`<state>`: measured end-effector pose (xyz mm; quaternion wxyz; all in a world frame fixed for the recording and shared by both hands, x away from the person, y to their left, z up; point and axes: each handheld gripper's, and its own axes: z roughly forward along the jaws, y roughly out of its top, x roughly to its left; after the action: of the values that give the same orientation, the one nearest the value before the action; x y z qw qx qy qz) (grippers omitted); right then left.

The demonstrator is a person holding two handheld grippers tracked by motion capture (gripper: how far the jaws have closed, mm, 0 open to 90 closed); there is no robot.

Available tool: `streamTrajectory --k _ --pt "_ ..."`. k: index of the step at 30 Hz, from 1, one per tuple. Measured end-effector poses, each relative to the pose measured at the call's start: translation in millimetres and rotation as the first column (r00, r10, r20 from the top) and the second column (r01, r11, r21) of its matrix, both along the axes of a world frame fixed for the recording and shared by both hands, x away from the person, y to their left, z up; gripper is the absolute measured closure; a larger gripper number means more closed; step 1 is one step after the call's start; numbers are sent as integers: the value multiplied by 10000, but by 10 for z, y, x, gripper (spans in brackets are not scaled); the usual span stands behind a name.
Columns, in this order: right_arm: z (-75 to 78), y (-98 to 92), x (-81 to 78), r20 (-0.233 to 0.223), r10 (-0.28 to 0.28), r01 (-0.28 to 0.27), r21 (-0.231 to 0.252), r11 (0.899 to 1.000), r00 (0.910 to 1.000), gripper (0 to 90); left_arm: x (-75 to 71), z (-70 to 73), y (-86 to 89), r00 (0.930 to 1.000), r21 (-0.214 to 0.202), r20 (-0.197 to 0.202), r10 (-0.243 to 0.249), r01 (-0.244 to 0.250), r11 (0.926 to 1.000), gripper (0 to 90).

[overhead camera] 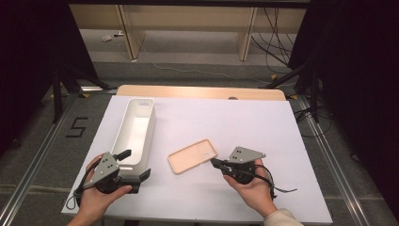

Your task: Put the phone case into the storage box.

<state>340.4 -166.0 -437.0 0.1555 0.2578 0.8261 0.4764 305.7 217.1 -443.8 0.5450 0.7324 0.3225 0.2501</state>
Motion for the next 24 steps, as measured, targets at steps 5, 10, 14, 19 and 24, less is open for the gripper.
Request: streamTrajectory --k 5,10,14,19,24 --pt "-12 110 44 -219 220 -223 -135 9997 9995 900 -2 3 -1 10000 43 48 -34 34 10000 49" --pt "-30 189 81 -223 291 -295 -181 9994 9993 900 0 3 0 10000 24 46 -63 63 10000 49" --pt "-41 247 105 -305 358 -364 -218 9991 9989 900 -1 3 0 10000 42 51 -54 54 10000 49" --pt "-62 319 141 -282 461 -471 -336 9983 9985 900 -1 4 0 10000 43 55 -69 68 10000 49" --pt "-75 390 168 -430 577 -592 -345 9977 9974 900 -3 4 1 10000 30 65 -74 74 10000 49"
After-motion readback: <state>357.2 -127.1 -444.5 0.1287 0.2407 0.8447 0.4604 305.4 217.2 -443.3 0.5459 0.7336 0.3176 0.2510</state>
